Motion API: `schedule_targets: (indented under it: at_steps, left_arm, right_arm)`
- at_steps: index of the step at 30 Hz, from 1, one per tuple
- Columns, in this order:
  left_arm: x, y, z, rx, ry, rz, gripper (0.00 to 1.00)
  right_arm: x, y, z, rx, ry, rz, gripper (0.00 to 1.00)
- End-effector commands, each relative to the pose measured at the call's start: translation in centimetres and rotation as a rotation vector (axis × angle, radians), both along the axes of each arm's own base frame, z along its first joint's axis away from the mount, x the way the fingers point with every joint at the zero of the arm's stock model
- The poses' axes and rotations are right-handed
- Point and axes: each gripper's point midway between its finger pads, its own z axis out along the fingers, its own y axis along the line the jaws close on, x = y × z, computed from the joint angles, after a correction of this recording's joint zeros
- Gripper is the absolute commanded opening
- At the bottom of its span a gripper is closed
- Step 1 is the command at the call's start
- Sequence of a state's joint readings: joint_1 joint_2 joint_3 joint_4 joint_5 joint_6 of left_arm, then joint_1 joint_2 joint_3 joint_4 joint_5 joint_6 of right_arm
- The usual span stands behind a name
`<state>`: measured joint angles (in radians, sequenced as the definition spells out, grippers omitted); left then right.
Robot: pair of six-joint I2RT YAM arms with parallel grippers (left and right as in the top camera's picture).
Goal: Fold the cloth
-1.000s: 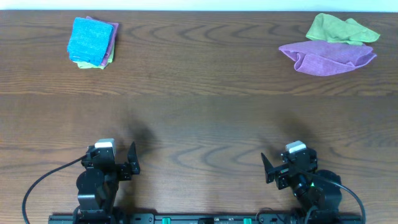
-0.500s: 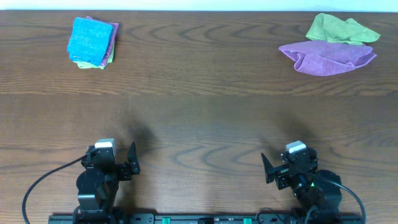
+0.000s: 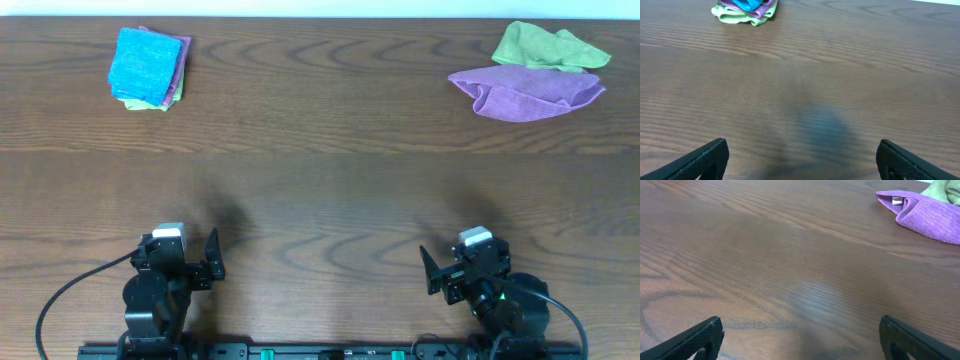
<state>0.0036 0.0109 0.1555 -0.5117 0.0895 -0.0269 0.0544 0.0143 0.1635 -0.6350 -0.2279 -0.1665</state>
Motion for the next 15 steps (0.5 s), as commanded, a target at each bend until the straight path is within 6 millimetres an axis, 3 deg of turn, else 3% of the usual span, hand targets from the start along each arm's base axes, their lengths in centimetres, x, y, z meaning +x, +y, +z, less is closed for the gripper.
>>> schedule_targets:
  at_steps: [1, 5, 11, 15]
  left_arm:
    - [0.0, 0.3, -0.5, -0.004, 0.007, 0.018, 0.95]
    - [0.0, 0.3, -0.5, -0.004, 0.007, 0.018, 0.95]
    - [0.0, 0.3, -0.5, -0.004, 0.007, 0.018, 0.95]
    - [0.0, 0.3, -0.5, -0.004, 0.007, 0.018, 0.95]
  right_arm:
    - [0.1, -0.2, 0.0, -0.013, -0.009, -0.004, 0.99]
    - [0.2, 0.2, 0.6, 0.036, -0.02, 0.001, 0.99]
    - [-0.2, 2.2, 1.5, 0.575, 0.152, -0.135, 0.99]
    - [0.3, 2.1, 2.6, 0.611, 0.114, -0.144, 0.99]
